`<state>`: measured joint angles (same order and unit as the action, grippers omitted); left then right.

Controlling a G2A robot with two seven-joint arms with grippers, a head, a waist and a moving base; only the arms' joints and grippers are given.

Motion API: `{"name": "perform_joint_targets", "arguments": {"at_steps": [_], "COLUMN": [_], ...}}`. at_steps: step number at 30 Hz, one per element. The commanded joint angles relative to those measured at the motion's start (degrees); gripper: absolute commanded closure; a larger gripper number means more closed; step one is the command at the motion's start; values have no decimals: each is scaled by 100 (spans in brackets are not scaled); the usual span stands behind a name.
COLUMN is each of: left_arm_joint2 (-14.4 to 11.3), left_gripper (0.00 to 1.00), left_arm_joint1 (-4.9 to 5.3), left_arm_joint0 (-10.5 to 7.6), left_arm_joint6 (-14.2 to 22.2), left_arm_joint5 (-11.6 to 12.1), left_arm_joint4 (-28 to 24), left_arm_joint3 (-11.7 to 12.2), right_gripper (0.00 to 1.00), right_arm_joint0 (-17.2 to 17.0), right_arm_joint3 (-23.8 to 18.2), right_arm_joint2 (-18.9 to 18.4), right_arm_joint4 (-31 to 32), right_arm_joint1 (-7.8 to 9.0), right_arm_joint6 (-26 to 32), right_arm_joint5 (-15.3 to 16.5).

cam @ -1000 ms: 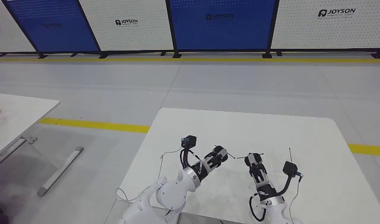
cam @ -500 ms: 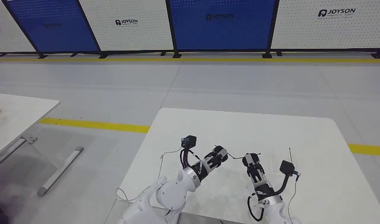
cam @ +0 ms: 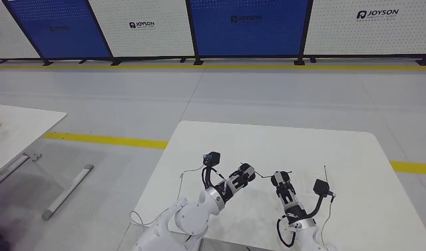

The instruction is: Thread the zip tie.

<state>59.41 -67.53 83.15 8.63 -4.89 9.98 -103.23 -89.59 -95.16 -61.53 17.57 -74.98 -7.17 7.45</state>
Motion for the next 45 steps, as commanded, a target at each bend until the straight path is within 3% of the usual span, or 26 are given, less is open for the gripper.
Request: {"name": "perform_joint_targets", "arguments": {"at_steps": [1, 29, 45], "left_arm_joint2": [0, 0, 0], "left_gripper": [100, 100, 100], "left_arm_joint1": [0, 0, 0], "left_arm_joint0": [0, 0, 0], "left_arm_joint6": [0, 0, 0], "left_arm_joint5": [0, 0, 0], "left_arm_joint4": [0, 0, 0], "left_arm_joint3": [0, 0, 0], "right_gripper": [100, 100, 100], "right_arm_joint0": [0, 51, -158], "right_arm_joint3": [-1, 29, -109], "right_arm_joint2": [0, 24, -202], "right_arm_joint4": [2, 56, -12], "right_arm_joint1": [1, -51, -51], "right_arm_joint6": [2, 92, 147], "right_arm_joint5": [0, -102, 14]}}
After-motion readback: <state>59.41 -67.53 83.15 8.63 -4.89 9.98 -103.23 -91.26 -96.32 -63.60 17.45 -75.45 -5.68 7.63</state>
